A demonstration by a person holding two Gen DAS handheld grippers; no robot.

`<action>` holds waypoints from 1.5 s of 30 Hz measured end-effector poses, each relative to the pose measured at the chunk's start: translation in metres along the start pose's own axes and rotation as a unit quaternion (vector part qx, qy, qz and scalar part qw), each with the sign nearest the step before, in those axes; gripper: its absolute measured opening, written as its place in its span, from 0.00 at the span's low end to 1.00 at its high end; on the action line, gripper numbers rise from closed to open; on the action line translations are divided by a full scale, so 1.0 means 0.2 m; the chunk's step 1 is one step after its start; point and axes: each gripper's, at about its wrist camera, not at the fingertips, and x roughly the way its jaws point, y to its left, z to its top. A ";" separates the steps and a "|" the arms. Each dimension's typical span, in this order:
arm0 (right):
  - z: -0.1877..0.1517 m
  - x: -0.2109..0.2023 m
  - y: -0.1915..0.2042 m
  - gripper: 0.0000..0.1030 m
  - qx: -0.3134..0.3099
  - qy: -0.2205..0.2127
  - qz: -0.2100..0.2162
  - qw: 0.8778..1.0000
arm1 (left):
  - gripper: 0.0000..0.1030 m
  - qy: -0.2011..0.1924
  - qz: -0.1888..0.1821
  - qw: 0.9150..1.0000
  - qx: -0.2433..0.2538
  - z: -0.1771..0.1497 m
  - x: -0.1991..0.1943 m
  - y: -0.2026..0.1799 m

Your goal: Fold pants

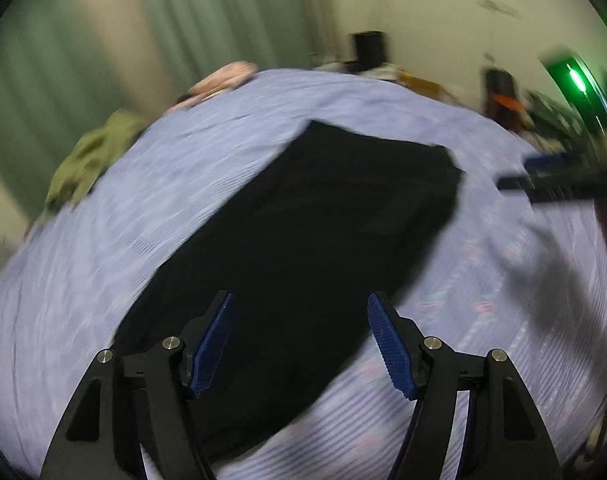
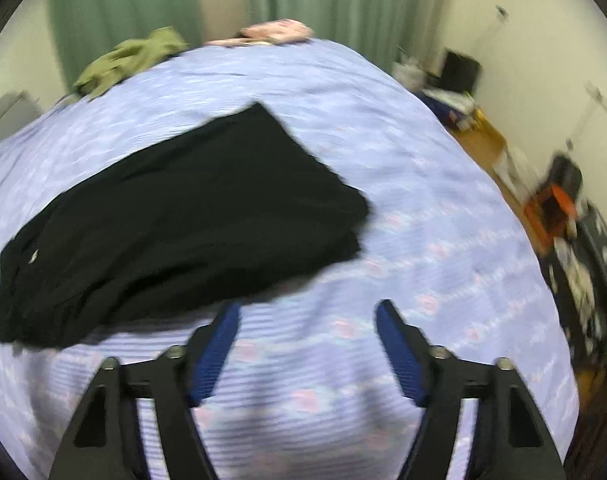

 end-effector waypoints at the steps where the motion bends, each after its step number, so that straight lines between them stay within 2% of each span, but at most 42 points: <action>1: 0.00 0.00 -0.05 0.63 0.011 0.002 -0.006 1.000 | 0.63 -0.008 -0.005 1.000 0.027 0.04 0.04 -0.10; 2: -0.01 0.00 -0.10 0.63 0.023 0.003 -0.013 1.000 | 0.63 -0.014 -0.007 0.999 0.048 0.07 0.06 -0.18; 7: -0.13 0.02 -0.25 0.63 0.065 0.019 -0.022 0.997 | 0.43 -0.027 -0.007 0.986 0.162 0.18 0.28 -0.51; 9: -0.19 0.03 -0.27 0.62 0.078 0.029 -0.015 0.996 | 0.41 -0.022 0.001 0.980 0.196 0.19 0.35 -0.60; 12: -0.26 0.05 -0.26 0.58 0.084 0.042 -0.001 0.996 | 0.41 -0.015 0.010 0.976 0.219 0.20 0.46 -0.65; 14: -0.28 0.06 -0.26 0.58 0.084 0.043 0.005 0.996 | 0.26 0.003 0.003 0.975 0.220 0.22 0.53 -0.65; 15: -0.29 0.06 -0.25 0.57 0.083 0.044 0.012 0.996 | 0.09 0.011 0.000 0.977 0.215 0.23 0.55 -0.63; 17: -0.30 0.07 -0.24 0.47 0.079 0.045 0.021 0.996 | 0.05 0.025 -0.035 0.985 0.166 0.29 0.56 -0.53; 19: -0.29 0.08 -0.23 0.44 0.077 0.041 0.037 0.995 | 0.04 0.038 -0.087 0.992 0.083 0.37 0.57 -0.38; 20: -0.28 0.08 -0.23 0.43 0.078 0.037 0.047 0.995 | 0.04 0.043 -0.112 0.992 0.039 0.40 0.58 -0.30; 23: -0.22 0.08 -0.21 0.43 0.086 0.021 0.089 0.992 | 0.04 0.053 -0.158 0.984 -0.058 0.43 0.64 -0.08; 26: -0.13 0.10 -0.17 0.43 0.078 0.005 0.141 0.987 | 0.04 0.069 -0.198 0.969 -0.132 0.43 0.74 0.12; 30: 0.03 0.14 -0.02 0.43 0.029 -0.016 0.216 0.976 | 0.04 0.089 -0.213 0.962 -0.147 0.37 0.82 0.19; 34: 0.17 0.24 0.19 0.43 -0.040 -0.017 0.273 0.961 | 0.04 0.091 -0.219 0.961 -0.142 0.34 0.83 0.20; 37: 0.23 0.35 0.31 0.43 -0.089 -0.001 0.279 0.956 | 0.04 0.089 -0.231 0.957 -0.150 0.32 0.84 0.23; 40: 0.27 0.48 0.43 0.43 -0.135 0.032 0.300 0.944 | 0.04 0.082 -0.240 0.956 -0.146 0.30 0.81 0.24; 42: 0.28 0.56 0.46 0.43 -0.133 0.052 0.295 0.945 | 0.04 0.081 -0.242 0.957 -0.138 0.30 0.82 0.25; 45: 0.28 0.63 0.46 0.42 -0.101 0.082 0.328 0.936 | 0.04 0.080 -0.249 0.956 -0.131 0.30 0.80 0.23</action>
